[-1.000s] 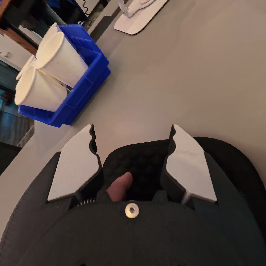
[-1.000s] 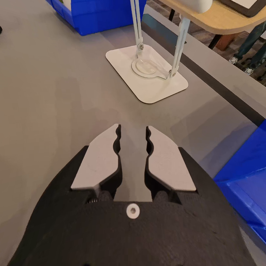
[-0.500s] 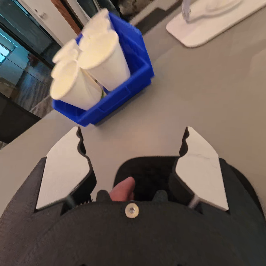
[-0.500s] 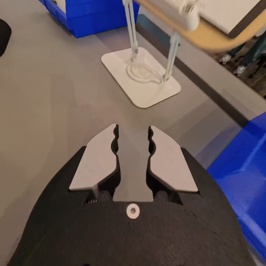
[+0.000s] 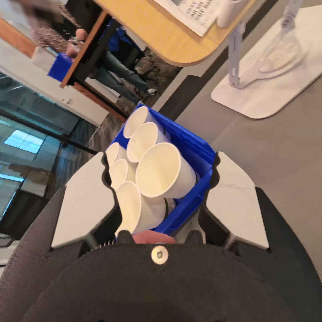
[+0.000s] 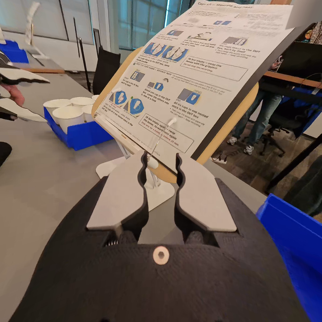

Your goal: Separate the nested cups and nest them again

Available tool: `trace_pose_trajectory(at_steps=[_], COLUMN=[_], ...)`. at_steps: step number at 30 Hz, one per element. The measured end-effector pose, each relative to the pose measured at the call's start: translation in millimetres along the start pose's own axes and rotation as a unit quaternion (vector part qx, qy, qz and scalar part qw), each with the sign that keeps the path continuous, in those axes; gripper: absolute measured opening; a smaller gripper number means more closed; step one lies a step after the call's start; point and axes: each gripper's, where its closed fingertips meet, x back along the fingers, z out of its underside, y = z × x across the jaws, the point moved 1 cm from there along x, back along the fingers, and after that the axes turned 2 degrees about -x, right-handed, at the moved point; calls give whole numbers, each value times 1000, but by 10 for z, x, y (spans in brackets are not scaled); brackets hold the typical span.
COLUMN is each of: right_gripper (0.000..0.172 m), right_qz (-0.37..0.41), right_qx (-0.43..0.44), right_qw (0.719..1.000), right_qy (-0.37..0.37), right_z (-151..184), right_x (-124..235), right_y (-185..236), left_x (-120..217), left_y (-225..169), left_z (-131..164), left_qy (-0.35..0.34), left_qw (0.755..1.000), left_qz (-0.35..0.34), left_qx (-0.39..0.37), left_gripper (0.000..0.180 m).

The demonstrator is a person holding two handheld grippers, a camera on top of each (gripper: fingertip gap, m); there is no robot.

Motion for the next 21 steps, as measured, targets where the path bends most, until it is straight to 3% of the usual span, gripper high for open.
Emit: trace_pose_trajectory(at_steps=[7, 17, 21], right_gripper=[27, 25, 24], right_qz=[-44, -58, -62], right_qx=[23, 71, 68], right_qw=[999, 992, 991], right_qy=[24, 85, 98], right_z=[470, 892, 1010], right_x=[-239, -450, -487], right_y=[285, 500, 505], left_x=[-226, -372, -402], left_y=[-253, -284, -275], left_z=[326, 519, 578], left_qy=[53, 88, 108], left_qw=[995, 989, 985], left_qz=[68, 110, 120], left_qx=[-48, -50, -55], left_gripper=[83, 73, 57])
